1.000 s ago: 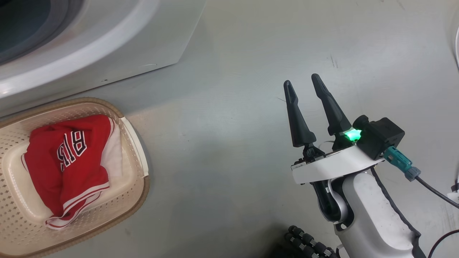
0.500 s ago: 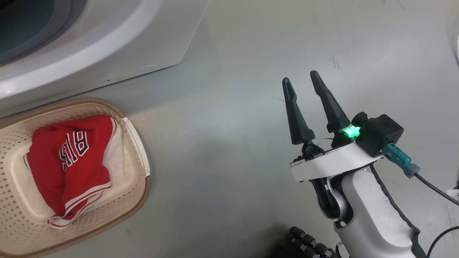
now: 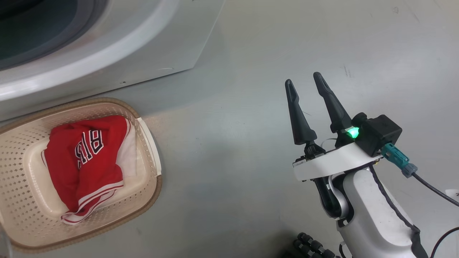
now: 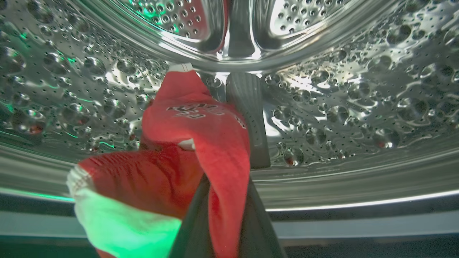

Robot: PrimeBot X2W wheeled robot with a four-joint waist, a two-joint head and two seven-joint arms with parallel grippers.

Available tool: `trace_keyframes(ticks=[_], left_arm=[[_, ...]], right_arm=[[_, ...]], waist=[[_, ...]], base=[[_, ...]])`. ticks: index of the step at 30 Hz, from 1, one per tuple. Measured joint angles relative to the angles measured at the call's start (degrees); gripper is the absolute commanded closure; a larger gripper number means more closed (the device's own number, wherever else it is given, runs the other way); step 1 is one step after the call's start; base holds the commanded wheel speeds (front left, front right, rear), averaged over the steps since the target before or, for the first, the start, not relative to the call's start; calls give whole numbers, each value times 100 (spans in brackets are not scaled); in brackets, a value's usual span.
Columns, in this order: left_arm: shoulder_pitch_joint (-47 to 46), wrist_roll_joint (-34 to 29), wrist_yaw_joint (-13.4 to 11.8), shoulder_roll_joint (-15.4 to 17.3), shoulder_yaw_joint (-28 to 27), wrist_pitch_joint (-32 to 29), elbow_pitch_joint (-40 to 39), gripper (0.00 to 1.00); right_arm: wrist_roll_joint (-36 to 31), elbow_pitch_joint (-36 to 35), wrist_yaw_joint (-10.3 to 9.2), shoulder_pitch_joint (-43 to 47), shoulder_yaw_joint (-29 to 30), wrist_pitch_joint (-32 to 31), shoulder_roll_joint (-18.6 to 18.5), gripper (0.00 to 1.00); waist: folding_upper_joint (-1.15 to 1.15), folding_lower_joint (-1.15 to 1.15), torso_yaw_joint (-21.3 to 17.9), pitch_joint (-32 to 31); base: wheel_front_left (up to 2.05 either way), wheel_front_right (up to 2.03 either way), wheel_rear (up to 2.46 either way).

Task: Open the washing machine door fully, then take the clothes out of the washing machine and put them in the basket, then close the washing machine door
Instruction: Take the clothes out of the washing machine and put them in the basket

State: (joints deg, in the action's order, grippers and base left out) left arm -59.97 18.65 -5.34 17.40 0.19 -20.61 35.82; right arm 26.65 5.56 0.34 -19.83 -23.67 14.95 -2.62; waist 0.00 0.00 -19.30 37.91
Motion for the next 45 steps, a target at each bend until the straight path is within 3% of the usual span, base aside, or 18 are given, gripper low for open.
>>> trace_keyframes(ticks=[13,27,36,45], left_arm=[[731,143,45,-592,-25,1436,-268,100],[1614,-73,108,-805,213,2825,-859,100],[2030,-369,108,-881,431,3339,-1426,100],[2479,-567,83,-971,580,3412,-2152,100]], right_arm=[[-378,216,11,43,129,0,-8,0],[-637,420,76,410,218,0,-14,0],[-701,469,77,524,331,0,-19,0],[-868,503,67,704,555,0,-92,0]], waist=[[0,0,375,-387],[0,0,803,-986],[0,0,1008,-1354],[0,0,1170,-1745]], base=[[0,0,0],[0,0,0],[0,0,0],[0,0,0]])
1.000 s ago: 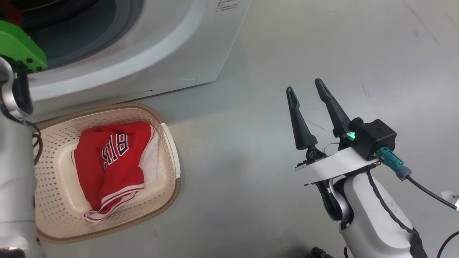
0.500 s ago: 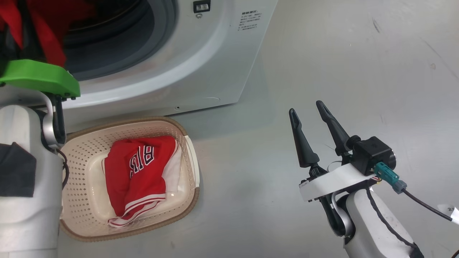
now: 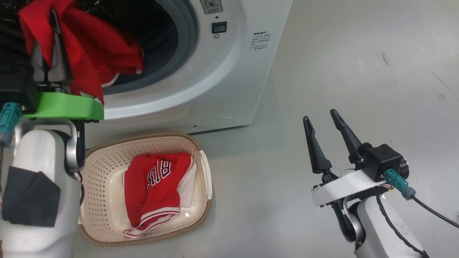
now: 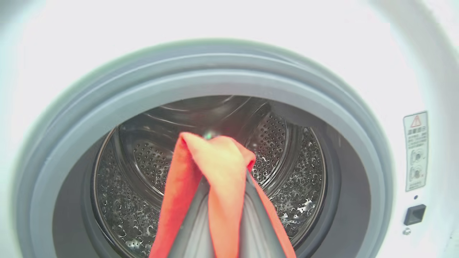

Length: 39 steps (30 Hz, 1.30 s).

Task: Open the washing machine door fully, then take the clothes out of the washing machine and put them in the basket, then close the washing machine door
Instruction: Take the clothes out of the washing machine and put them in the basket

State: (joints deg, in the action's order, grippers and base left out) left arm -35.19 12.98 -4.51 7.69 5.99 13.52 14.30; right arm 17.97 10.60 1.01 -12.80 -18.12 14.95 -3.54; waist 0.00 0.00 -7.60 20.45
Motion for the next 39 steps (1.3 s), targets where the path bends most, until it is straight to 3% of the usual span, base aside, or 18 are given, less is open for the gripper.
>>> trace_keyframes(ticks=[26,39], left_arm=[[1471,-127,-125,-286,157,91,-2123,100],[2721,51,-164,-402,354,-211,-1967,100]], right_arm=[[-130,2,-58,519,370,0,-125,0],[-143,-77,-5,519,344,0,-105,0]], waist=[[0,0,530,-766],[0,0,538,-652]], base=[[0,0,0],[0,0,0]])
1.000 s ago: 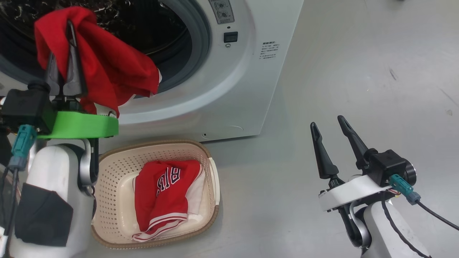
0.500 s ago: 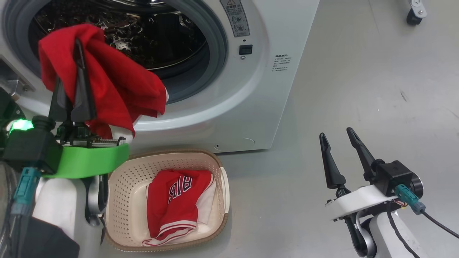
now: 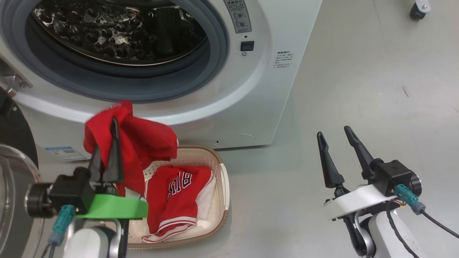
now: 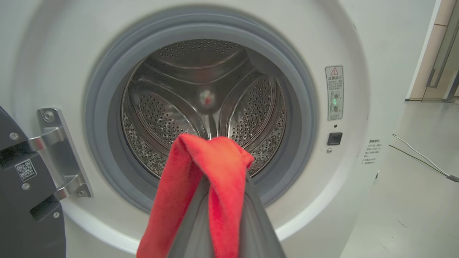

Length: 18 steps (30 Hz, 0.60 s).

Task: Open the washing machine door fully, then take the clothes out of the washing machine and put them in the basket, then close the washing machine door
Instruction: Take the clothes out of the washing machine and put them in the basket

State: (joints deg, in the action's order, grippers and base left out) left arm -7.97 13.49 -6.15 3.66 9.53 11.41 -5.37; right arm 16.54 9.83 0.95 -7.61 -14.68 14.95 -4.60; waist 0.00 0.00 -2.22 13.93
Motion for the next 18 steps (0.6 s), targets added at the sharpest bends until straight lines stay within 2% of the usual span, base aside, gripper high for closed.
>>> trace_keyframes(ticks=[6,18], left_arm=[[342,335,-10,-62,107,-145,550,100],[118,565,-10,-74,180,-448,1167,100]], right_arm=[[-16,-84,16,-11,19,0,-2,0],[-49,-272,59,-177,-18,0,23,0]], waist=[[0,0,-60,189],[0,0,-274,739]], base=[[0,0,0],[0,0,0]])
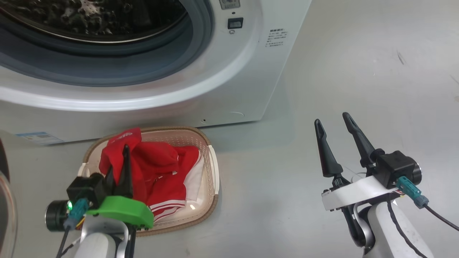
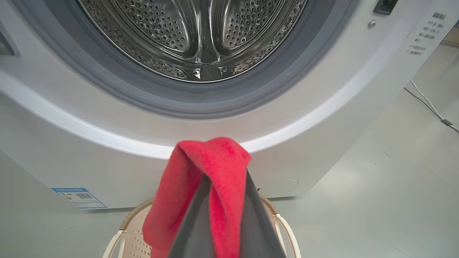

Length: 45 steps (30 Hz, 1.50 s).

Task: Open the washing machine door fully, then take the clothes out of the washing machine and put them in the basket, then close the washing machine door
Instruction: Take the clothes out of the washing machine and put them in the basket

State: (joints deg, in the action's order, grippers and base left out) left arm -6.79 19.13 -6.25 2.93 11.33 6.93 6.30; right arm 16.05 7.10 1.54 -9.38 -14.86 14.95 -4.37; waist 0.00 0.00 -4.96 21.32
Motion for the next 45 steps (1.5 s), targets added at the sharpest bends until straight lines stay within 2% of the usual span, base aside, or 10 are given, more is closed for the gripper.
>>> trace_keyframes(ticks=[10,16,29,39,40,41,42,43,44,45], left_arm=[[-737,154,10,2,-107,-368,913,100],[-1053,309,174,38,-176,-583,1577,100],[-1529,713,259,29,-476,-634,2784,100],[-1863,794,437,24,-565,-515,3445,100],[-1898,795,463,23,-564,-487,3500,87],[-1932,809,504,23,-565,-482,3559,82],[-1959,811,512,23,-564,-469,3608,56],[-1977,811,539,22,-561,-422,3659,35],[-1996,811,564,22,-559,-383,3728,35],[-2010,811,590,19,-558,-371,3790,12]], right_arm=[[0,-146,93,-365,-109,0,67,0],[1,-155,102,-528,-99,0,81,0],[2,-159,134,-697,-30,0,104,0],[2,-126,134,-794,-22,0,118,0],[2,-115,134,-796,-22,0,118,0],[3,-110,134,-797,-22,0,119,0],[3,-105,135,-799,-21,0,119,0],[3,-91,135,-803,-19,0,121,0],[3,-73,135,-806,-11,0,122,0],[3,-54,135,-806,-7,0,123,0]], waist=[[0,0,-275,608],[0,0,-481,924],[0,0,-763,1351],[0,0,-786,1403],[0,0,-784,1400],[0,0,-783,1394],[0,0,-781,1388],[0,0,-780,1378],[0,0,-778,1363],[0,0,-775,1343]], base=[[0,0,0],[0,0,0],[0,0,0],[0,0,0],[0,0,0],[0,0,0],[0,0,0],[0,0,0],[0,0,0],[0,0,0]])
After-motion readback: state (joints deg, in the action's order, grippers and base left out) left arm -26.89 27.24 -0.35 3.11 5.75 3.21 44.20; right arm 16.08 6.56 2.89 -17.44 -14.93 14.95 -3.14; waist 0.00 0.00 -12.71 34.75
